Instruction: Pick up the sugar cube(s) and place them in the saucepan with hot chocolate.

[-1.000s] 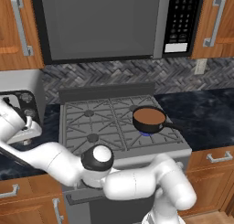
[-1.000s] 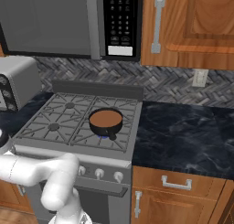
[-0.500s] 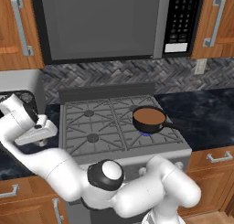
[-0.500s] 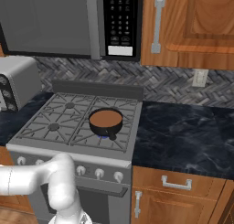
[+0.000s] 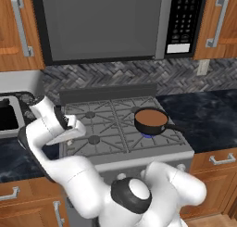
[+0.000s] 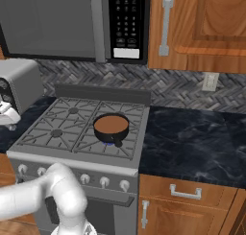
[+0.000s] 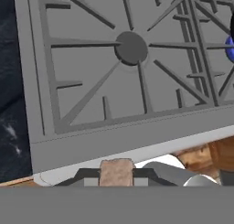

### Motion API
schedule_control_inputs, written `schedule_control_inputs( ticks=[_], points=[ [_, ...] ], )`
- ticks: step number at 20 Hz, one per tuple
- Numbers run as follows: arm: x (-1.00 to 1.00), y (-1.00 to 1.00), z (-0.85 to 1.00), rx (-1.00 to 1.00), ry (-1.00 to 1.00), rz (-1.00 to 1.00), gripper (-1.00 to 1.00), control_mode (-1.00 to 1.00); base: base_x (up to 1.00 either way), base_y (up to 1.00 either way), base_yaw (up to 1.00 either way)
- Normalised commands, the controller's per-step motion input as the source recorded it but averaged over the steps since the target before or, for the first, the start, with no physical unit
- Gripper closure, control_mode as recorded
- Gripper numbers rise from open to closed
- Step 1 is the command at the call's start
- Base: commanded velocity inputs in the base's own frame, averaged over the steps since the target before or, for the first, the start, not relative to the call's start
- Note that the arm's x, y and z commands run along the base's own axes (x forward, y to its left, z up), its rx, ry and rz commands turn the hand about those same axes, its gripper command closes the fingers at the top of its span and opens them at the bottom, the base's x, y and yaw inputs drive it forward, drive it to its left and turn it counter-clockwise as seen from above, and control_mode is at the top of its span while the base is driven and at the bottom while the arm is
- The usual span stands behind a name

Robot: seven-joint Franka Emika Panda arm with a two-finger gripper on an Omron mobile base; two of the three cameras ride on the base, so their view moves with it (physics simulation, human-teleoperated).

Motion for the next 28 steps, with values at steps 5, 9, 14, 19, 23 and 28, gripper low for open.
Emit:
schedule_control_inputs(
  ticks=[5, 9, 14, 19, 23, 28],
  points=[
    [0.0, -0.98, 0.38, 0.03, -0.13, 0.07, 1.0, -1.0, 0.0, 0.0, 0.0],
    [0.01, -0.88, 0.44, 0.0, -0.1, 0.12, 1.0, -1.0, 0.0, 0.0, 0.0],
    [0.0, -1.0, 0.3, 0.0, -0.17, 0.12, 1.0, -1.0, 0.0, 0.0, 0.0],
    [0.24, -1.0, 0.0, 0.0, -0.13, 0.14, 1.0, -1.0, 0.0, 0.0, 0.0],
    [0.2, -1.0, 0.04, 0.11, -0.09, 0.1, 1.0, -1.0, 0.0, 0.0, 0.0],
    [0.2, -1.0, 0.19, 0.19, 0.0, 0.04, 1.0, -1.0, 0.0, 0.0, 0.0]
  ],
)
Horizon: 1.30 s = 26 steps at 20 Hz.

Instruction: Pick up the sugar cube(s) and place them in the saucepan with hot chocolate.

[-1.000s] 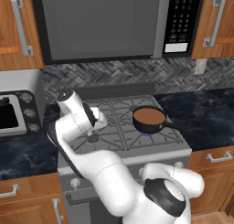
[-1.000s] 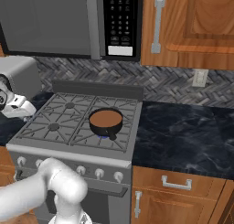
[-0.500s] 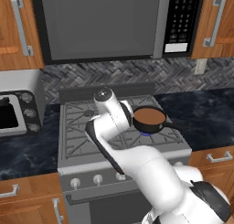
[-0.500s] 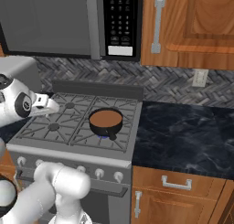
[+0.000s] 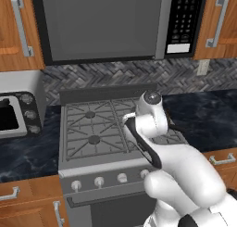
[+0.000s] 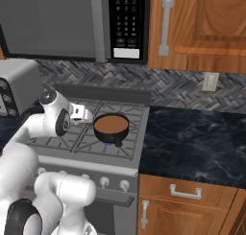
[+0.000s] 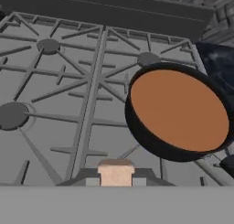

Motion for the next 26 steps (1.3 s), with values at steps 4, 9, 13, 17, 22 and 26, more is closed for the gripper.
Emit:
schedule_control_inputs(
  ticks=[4, 9, 13, 17, 22, 26],
  points=[
    [0.34, -0.92, 0.24, 0.35, 0.22, -0.02, 1.0, -1.0, 0.0, 0.0, 0.0],
    [0.13, -0.61, 0.08, 0.19, 0.12, 0.0, 1.0, -1.0, 0.0, 0.0, 0.0],
    [0.13, -0.19, -0.01, -0.01, 0.02, 0.0, 1.0, -1.0, 0.0, 0.0, 0.0],
    [0.32, 0.0, -0.12, -0.18, 0.03, 0.0, 1.0, -1.0, 0.0, 0.0, 0.0],
    [0.49, -0.01, -0.16, -0.19, 0.03, 0.0, 1.0, -1.0, 0.0, 0.0, 0.0],
    [0.39, -0.21, -0.11, -0.14, 0.0, 0.0, 1.0, -1.0, 0.0, 0.0, 0.0]
  ],
)
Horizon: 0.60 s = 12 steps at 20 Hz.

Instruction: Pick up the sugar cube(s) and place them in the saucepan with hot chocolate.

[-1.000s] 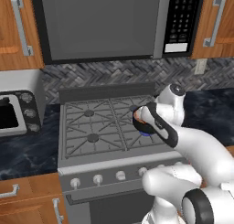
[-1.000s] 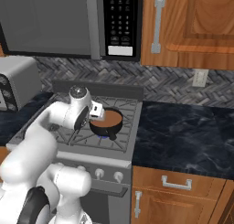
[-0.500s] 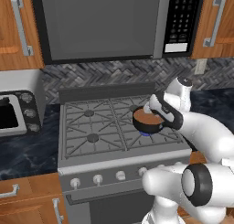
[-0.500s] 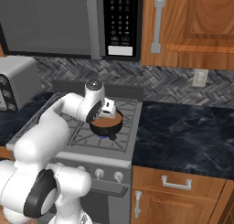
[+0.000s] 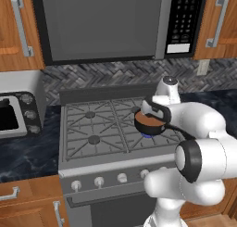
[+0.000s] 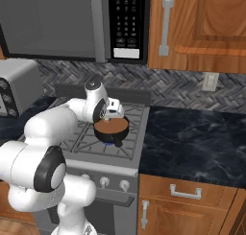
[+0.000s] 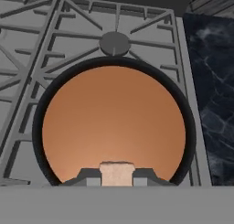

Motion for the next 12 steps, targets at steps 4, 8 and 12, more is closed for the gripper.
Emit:
schedule_control_inputs(
  ticks=[4, 8, 12],
  points=[
    [0.11, -0.2, -0.05, -0.07, -0.01, 0.0, 1.0, -1.0, 0.0, 0.0, 0.0],
    [0.0, -0.15, -0.04, 0.0, -0.01, 0.0, 1.0, -1.0, 0.0, 0.0, 0.0],
    [0.0, 0.0, -0.11, 0.0, 0.0, 0.0, 1.0, -1.0, 0.0, 0.0, 0.0]
  ],
)
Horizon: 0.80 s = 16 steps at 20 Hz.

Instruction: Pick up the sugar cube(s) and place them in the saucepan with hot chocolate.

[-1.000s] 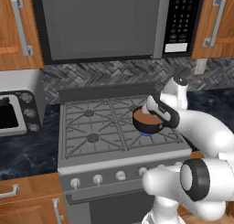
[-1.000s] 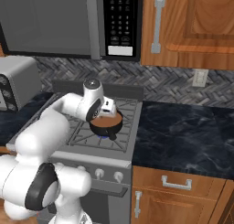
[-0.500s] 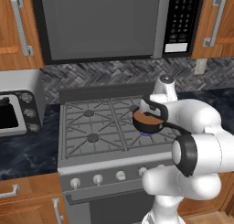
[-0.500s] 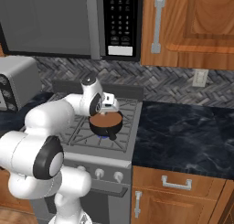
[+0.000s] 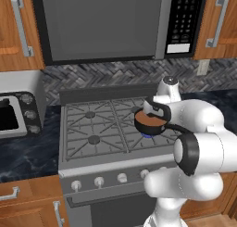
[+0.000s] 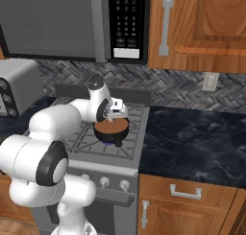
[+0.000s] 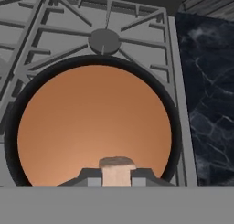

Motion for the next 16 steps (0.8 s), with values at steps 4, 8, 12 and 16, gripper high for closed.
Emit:
schedule_control_inputs(
  ticks=[4, 8, 12, 16],
  points=[
    [0.0, 0.0, -0.11, 0.0, 0.0, 0.0, -1.0, -1.0, 0.0, 0.0, 0.0],
    [0.0, 0.0, -0.01, 0.0, 0.0, 0.0, -1.0, -1.0, 0.0, 0.0, 0.0],
    [0.0, 0.0, 0.0, 0.0, 0.0, 0.0, -1.0, -1.0, 0.0, 0.0, 0.0],
    [0.0, 0.0, 0.0, 0.0, 0.0, 0.0, -1.0, -1.0, 0.0, 0.0, 0.0]
  ],
)
